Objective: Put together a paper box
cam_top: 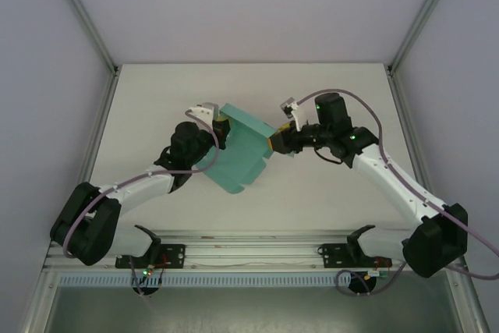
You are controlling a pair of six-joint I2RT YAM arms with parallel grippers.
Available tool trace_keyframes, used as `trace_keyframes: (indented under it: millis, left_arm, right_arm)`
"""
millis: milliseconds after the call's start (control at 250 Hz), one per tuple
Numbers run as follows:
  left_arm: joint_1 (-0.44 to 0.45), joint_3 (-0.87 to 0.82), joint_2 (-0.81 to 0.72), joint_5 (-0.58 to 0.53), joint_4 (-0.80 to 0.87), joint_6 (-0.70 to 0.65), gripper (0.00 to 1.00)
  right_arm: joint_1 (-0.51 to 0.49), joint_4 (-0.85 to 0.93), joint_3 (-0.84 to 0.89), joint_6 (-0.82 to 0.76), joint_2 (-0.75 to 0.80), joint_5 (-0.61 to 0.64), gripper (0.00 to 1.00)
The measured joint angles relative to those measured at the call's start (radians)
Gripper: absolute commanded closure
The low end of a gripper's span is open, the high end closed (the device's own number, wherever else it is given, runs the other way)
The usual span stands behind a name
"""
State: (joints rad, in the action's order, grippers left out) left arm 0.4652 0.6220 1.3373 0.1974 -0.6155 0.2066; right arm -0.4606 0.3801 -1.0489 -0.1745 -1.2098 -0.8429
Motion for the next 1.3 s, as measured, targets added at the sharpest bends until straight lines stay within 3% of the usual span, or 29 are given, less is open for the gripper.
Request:
trace_keyframes:
  millis: [88, 136, 348, 827, 1163, 1299]
  left_arm:
    - [0.000, 0.015, 0.000, -0.042, 0.035, 0.000, 1.00]
    - [-0.001, 0.018, 0.000, -0.058, 0.049, 0.000, 1.00]
    - [0.000, 0.018, 0.000, -0.083, 0.089, 0.000, 1.00]
    - [0.000, 0.044, 0.000, -0.117, 0.146, 0.012, 1.00]
    - [0.000, 0.052, 0.027, -0.153, 0.156, 0.013, 1.00]
    - [0.013, 0.053, 0.026, -0.187, 0.157, 0.022, 1.00]
  right_arm:
    - [0.000, -0.010, 0.022, 0.015, 0.061, 0.069, 0.07]
    - [0.000, -0.020, 0.036, 0.033, 0.103, 0.107, 0.00]
    - [0.000, -0.115, 0.040, 0.097, 0.182, 0.258, 0.01]
    - [-0.029, -0.141, 0.002, 0.107, -0.081, 0.361, 0.00]
    - [-0.180, -0.391, 0.069, 0.166, -0.129, 0.805, 0.00]
    - [-0.187, -0.399, 0.084, 0.189, -0.122, 0.904, 0.00]
